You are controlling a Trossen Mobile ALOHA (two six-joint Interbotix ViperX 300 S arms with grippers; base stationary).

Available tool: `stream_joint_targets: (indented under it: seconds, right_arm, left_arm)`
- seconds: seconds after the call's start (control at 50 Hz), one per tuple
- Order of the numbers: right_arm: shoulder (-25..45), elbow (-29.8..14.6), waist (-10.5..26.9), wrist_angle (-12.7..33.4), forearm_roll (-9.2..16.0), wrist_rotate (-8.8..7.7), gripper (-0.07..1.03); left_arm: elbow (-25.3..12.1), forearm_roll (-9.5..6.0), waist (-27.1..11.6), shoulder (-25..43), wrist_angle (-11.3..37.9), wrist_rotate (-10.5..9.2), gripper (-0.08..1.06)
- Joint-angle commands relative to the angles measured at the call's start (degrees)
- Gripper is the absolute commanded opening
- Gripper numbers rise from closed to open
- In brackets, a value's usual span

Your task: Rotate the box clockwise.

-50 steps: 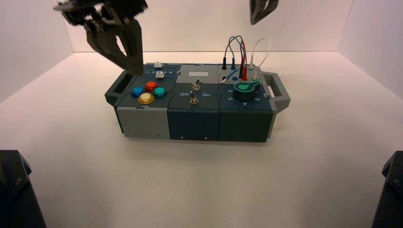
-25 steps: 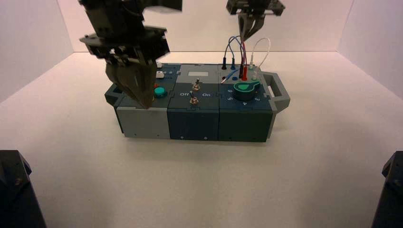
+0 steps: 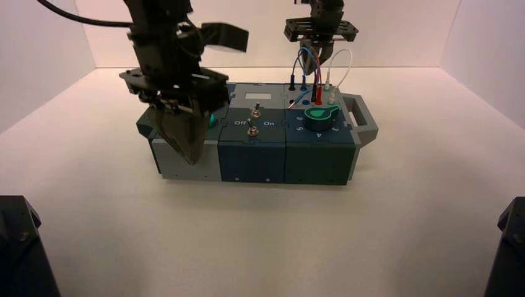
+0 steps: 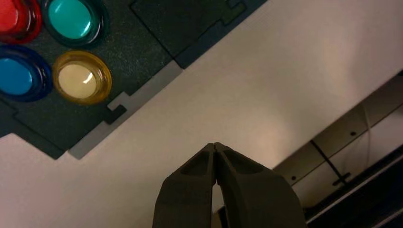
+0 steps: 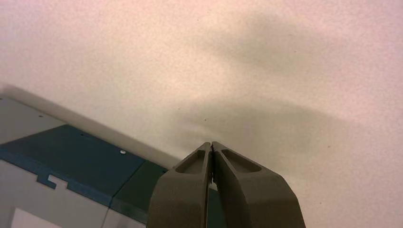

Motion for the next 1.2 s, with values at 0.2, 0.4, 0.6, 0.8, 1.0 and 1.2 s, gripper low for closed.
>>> stream_joint_targets:
  seconds: [0.2, 0.4, 0.6, 0.8, 1.0, 1.2]
  right_arm:
    - [-0.09, -1.58, 0.35, 1.23, 0.97, -0.26, -0.02]
    - [1.14, -1.41, 1.23, 2.9, 1.85, -0.62, -0.02]
    - [1.49, -1.32, 2.99, 4.83, 2.37, -0.79, -0.02]
    - [1.23, -0.7, 3.43, 6.15, 3.08, -0.79, -0.02]
    - [0.18, 0.97, 3.43, 6.24, 3.16, -0.7, -0.02]
    - [-0.62, 2.9, 3.43, 7.21, 3.16, -0.79, -0.02]
  left_arm:
    - [-2.9, 1.23, -0.18, 5.45, -2.37, 0.26, -0.03]
    - [-3.96, 1.93, 0.0, 8.09, -3.34, 0.26, -0.03]
    - [-3.87, 2.72, 1.67, 9.4, -4.57, 0.26, -0.03]
    - [-3.69, 4.13, 4.48, 9.67, -5.19, 0.26, -0.03]
    - [-3.96, 5.45, 6.94, 9.67, -5.54, 0.26, -0.03]
    - [-4.13, 5.8, 9.05, 9.67, -6.77, 0.18, -0.03]
